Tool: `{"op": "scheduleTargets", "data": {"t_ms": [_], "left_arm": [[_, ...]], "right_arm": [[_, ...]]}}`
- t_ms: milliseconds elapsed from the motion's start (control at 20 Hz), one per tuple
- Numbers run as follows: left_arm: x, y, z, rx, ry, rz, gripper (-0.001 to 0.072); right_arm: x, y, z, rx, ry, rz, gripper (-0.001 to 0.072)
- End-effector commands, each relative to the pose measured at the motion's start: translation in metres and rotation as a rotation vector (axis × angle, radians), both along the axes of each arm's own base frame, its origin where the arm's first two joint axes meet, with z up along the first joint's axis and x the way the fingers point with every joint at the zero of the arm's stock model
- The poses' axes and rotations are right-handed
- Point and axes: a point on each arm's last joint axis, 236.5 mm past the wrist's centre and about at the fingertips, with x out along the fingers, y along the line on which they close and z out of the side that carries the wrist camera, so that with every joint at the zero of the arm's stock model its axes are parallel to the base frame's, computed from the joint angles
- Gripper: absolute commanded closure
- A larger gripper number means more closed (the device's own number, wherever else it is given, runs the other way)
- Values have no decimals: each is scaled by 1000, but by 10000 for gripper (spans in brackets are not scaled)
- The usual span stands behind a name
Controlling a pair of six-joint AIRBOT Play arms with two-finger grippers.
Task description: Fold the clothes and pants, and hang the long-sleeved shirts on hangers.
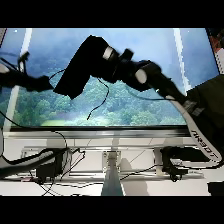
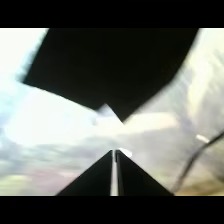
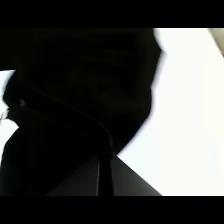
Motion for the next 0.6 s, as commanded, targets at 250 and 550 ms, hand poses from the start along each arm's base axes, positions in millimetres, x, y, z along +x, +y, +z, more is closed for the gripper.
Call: {"op": "scheduleTargets", "data": {"t_ms": [250,550], "left_arm": [[-26,-66,-86,-218,93,161,209],[24,-55,-106,-199,0,387,251]], "right_arm": [[16,-60,1,155,159,-235,692],[15,-60,0,153,163,-235,691]]}}
